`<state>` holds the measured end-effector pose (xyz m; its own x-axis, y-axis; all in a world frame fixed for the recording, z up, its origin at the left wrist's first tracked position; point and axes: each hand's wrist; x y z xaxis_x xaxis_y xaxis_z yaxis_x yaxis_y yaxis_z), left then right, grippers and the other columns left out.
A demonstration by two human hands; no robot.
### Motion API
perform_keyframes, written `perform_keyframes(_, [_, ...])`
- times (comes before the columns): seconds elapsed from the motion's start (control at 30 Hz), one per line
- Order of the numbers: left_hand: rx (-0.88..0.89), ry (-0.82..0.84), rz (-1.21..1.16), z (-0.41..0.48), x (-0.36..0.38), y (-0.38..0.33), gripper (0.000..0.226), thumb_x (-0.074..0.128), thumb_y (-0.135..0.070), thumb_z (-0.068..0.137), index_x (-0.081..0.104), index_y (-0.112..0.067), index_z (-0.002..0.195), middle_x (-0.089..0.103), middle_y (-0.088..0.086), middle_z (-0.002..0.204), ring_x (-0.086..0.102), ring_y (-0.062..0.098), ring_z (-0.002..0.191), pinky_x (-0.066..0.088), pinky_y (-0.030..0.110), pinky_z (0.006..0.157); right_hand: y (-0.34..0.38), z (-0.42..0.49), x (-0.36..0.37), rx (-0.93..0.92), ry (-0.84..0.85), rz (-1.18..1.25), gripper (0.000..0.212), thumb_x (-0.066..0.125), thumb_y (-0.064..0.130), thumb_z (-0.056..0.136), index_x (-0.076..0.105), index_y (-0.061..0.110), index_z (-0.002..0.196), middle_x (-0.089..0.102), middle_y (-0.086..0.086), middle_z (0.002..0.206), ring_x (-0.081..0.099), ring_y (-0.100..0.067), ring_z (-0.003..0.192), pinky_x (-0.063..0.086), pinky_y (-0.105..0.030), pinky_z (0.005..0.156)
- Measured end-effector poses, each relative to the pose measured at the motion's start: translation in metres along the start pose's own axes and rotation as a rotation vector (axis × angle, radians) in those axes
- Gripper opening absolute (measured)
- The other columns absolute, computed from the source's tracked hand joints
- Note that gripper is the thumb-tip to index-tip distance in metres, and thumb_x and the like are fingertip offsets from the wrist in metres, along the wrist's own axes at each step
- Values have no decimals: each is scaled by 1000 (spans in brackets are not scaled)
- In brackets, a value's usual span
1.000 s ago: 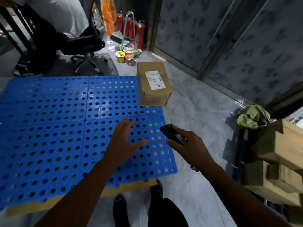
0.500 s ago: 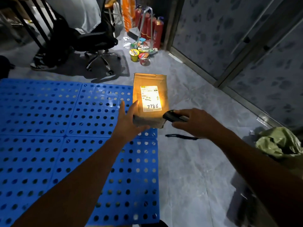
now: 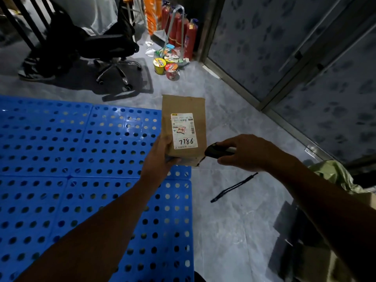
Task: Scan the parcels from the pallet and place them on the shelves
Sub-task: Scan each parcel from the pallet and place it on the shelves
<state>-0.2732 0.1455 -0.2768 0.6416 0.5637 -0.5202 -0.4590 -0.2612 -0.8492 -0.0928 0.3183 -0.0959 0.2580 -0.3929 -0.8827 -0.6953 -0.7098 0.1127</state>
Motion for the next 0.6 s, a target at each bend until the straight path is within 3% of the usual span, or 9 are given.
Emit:
perform_keyframes(0.13, [5, 1, -37, -5, -4, 2, 81, 82, -18, 85, 37, -39, 148, 50, -8, 148, 53, 15, 133, 54, 40, 102, 3, -14, 9, 24, -27, 34, 60, 66, 68, 78, 52, 54, 134, 63, 9, 121, 51, -3, 74, 44, -26, 58])
perform_keyframes(0.27, [-16, -77, -37, -25, -23, -3, 75, 84, -24, 84, 41, -38, 143, 53, -11, 142, 55, 8, 126, 54, 32, 97, 8, -27, 25, 11, -122, 234, 60, 70, 62, 80, 53, 50, 137, 64, 9, 130, 57, 0, 78, 47, -24, 63])
perform_keyframes(0.43, [-40, -169, -34, -86, -49, -17, 69, 79, -41, 82, 43, -35, 141, 49, -19, 134, 44, -26, 116, 42, 1, 88, 14, -39, 64, -35, -217, 506, 61, 72, 52, 85, 55, 35, 141, 62, 5, 137, 60, -9, 105, 49, -28, 84])
perform_keyframes(0.5, [-88, -207, -6, -119, -56, -22, 71, 79, -42, 82, 46, -28, 143, 49, -17, 136, 46, -21, 115, 42, 5, 90, 17, -44, 83, -71, -211, 621, 60, 73, 49, 85, 56, 35, 141, 63, 6, 136, 61, -11, 112, 46, -26, 87])
perform_keyframes(0.6, [-175, -297, 28, -172, -59, -29, 71, 84, -27, 82, 48, -19, 143, 52, -15, 134, 50, -1, 118, 49, 25, 91, 25, -52, 110, -150, -140, 706, 58, 73, 48, 86, 57, 37, 141, 63, 8, 136, 60, -10, 113, 41, -22, 86])
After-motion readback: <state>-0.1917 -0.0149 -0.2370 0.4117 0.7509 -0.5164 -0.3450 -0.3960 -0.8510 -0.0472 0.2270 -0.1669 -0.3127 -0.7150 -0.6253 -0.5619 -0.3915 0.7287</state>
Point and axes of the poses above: each hand's wrist, its own z-axis towards the middle knuckle, its own x-axis out of the palm, y = z × x
